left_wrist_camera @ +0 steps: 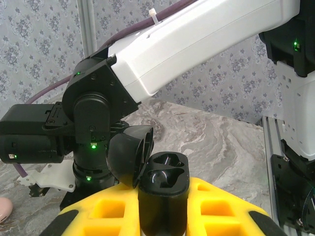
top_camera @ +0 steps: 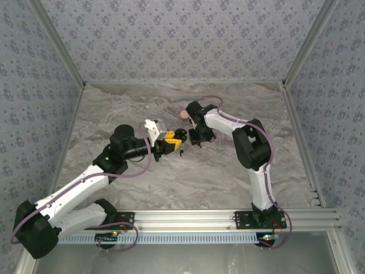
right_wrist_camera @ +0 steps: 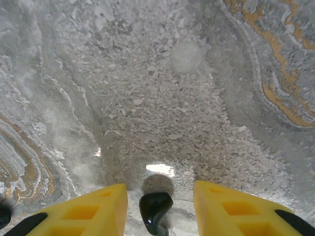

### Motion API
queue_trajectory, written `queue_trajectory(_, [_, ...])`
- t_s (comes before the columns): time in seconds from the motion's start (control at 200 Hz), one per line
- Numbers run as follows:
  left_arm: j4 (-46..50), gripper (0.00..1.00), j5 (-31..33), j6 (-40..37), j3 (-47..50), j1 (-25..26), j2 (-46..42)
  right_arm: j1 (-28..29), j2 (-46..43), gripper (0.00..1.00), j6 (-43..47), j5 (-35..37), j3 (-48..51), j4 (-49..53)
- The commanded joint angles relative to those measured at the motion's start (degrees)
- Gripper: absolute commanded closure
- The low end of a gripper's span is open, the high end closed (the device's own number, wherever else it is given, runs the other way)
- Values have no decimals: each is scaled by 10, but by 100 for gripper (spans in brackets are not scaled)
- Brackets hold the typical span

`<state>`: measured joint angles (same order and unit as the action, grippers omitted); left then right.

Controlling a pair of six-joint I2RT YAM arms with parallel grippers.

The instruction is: Insert wireless bluetooth earbuds into charging case

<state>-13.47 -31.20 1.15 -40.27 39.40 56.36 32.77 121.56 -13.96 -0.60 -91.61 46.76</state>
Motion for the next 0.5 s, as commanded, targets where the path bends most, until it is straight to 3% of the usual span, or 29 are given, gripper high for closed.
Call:
queue_trajectory(0.0, [-20, 83, 1, 5, 3, 3, -2, 5, 18, 61, -5, 15, -19, 26])
queue_trajectory(0.495, [-19, 83, 2, 4, 3, 3, 0, 14, 29, 67, -5, 15, -24, 38])
